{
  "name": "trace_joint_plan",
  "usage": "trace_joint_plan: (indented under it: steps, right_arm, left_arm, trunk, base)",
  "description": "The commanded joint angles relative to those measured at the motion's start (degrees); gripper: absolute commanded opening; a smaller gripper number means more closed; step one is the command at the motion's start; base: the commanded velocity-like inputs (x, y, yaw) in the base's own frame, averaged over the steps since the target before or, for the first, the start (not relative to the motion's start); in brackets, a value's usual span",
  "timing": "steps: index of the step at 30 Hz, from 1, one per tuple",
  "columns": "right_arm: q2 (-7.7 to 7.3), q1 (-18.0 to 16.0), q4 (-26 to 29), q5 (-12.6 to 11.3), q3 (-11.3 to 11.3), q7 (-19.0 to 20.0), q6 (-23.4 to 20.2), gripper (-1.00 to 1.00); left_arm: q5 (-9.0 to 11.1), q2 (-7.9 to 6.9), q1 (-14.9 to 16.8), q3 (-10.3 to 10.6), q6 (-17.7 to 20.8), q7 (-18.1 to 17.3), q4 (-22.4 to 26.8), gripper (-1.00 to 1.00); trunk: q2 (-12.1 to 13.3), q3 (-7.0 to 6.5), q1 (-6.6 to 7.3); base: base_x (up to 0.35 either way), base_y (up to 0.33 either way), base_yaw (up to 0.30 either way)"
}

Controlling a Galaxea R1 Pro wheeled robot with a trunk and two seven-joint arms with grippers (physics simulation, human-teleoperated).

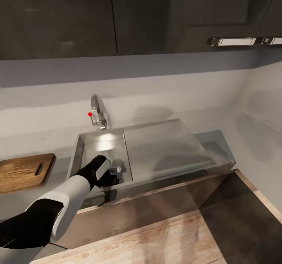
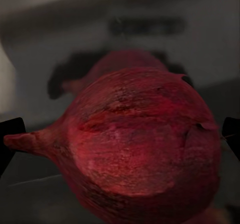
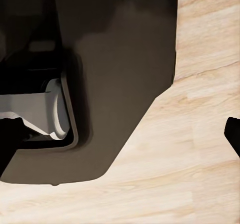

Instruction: In the kitchen, take the Vidalia onion out of the sink, dice it on the chopping board with the paring knife, put the diced onion into the bowl on the countertop, then place both the paring knife and the chopping board into the sink.

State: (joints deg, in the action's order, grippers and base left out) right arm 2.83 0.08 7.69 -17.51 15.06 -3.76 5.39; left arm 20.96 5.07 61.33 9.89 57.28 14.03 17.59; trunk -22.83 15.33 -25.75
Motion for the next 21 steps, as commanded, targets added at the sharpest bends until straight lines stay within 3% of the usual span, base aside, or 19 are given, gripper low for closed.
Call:
trace_joint_plan:
  steps: [1, 21]
  right_arm:
    - [-0.01, 0.01, 0.07, -0.53, 0.49, -0.33, 0.2, 1.0]
    - [0.04, 0.01, 0.05, -0.6, 0.49, -0.37, 0.33, 1.0]
  left_arm:
    - [0.02, -0.05, 0.0, 0.65, 0.46, 0.16, -0.28, -1.0]
    - [0.04, -0.03, 0.0, 0.4, 0.52, 0.21, 1.64, -1.0]
  trunk:
    - [-0.09, 0.11, -0.03]
    - [-0.09, 0.11, -0.03]
  base:
    - [0.0, 0.0, 0.0]
    - [0.0, 0.0, 0.0]
